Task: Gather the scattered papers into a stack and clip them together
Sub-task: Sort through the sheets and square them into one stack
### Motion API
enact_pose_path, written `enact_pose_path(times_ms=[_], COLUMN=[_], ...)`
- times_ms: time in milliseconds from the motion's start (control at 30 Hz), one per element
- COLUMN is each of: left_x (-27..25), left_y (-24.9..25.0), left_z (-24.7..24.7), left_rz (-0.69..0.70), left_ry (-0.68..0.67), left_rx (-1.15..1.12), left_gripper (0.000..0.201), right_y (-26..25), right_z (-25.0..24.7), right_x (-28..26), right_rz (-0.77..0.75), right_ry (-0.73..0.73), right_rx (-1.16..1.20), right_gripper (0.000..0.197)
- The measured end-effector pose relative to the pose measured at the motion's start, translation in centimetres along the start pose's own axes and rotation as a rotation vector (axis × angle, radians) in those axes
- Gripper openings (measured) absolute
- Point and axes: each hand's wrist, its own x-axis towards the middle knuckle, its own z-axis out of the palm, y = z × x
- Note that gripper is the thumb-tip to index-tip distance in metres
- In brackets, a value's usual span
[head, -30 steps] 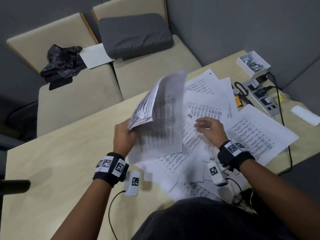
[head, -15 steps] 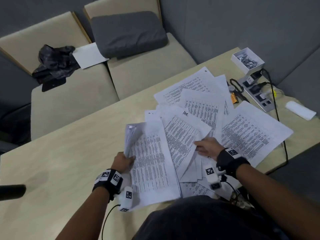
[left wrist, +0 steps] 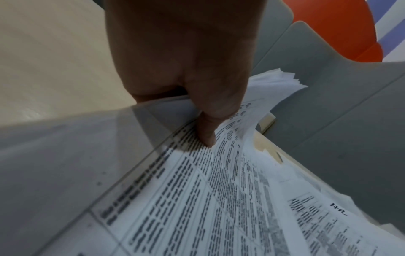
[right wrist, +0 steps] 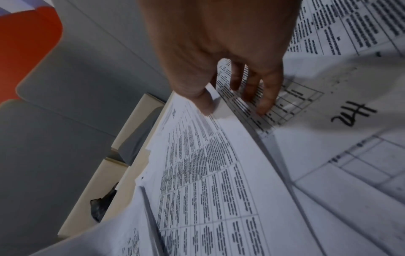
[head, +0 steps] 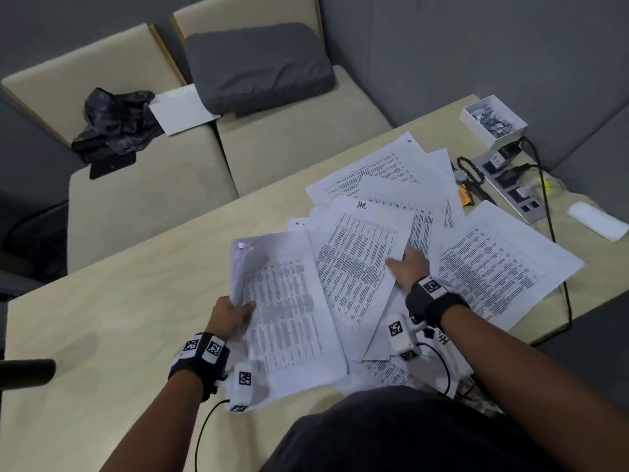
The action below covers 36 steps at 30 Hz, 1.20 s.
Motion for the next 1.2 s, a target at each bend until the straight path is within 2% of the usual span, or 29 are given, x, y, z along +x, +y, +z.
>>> enact_pose_path(times_ms=[67,100,133,167,200,267,333,467,533,600,700,833,967,1067,1200], left_x=[0.5,0.7,0.7,0.7,0.7,0.5,0.4,0.0,-0.2,-0.3,-0.5,-1.2,-1.3,-1.0,0.1], left_y=[-1.1,-1.5,-1.8,-2.0,-2.2,-2.3,-2.2,-1.8,-1.6,-1.4,-1.1,0.0,2.4,4.1,4.1], left_z=[-1.0,-1.1,-1.1,-0.8,-0.5,0.2,0.6,0.8,0.6,0.4,0.3,0.9,2.2,3.7,5.5], left_rz=[-0.038,-0.056,-0.069,-0.075,-0.075,-0.063,-0.054,-0.041,-0.039,-0.036,-0.022,0.024,0.055,0.018,-0.033], left_ry=[0.031,0.027,0.014,-0.001,-0.019,-0.051,-0.069,-0.07,-0.064,-0.065,-0.097,-0.114,-0.168,-0.187,-0.186], left_rx=[0.01,0.021,0.029,0.032,0.037,0.043,0.043,0.021,0.01,-0.001,-0.038,-0.147,-0.19,-0.057,-0.006], left_gripper=[0.035,0.033,0.032,0.031,0.031,0.032,0.033,0.035,0.036,0.037,0.035,0.028,0.029,0.028,0.035], right_y=[1.9,2.8,2.9,1.9,0.2,-0.4,-0.3,-0.6,-0.3,-0.5,-2.5,-5.4,-8.3,-8.5,-5.7], right_z=[1.2,2.0,2.5,2.8,2.8,3.6,4.1,3.5,2.9,1.8,-1.6,-7.3,-12.1,-13.1,-10.4], right_x=[2.3,2.8,2.5,1.1,-0.8,-1.9,-1.9,-2.5,-2.4,-2.3,-2.1,-1.1,-2.0,-2.5,-2.1], right_rz=[0.004,-0.003,0.001,0.009,0.04,0.104,0.107,0.126,0.138,0.106,-0.004,-0.189,-0.327,-0.347,-0.241], right_ry=[0.006,0.006,-0.013,-0.029,-0.033,-0.08,-0.102,-0.13,-0.154,-0.133,-0.088,-0.126,-0.16,-0.214,-0.293], right_rx=[0.063,0.093,0.13,0.157,0.207,0.316,0.343,0.229,0.229,0.271,0.44,0.492,0.575,0.593,0.518], right_gripper=[0.027,0.041,0.065,0.082,0.088,0.081,0.077,0.083,0.096,0.101,0.087,0.102,0.081,0.073,0.087])
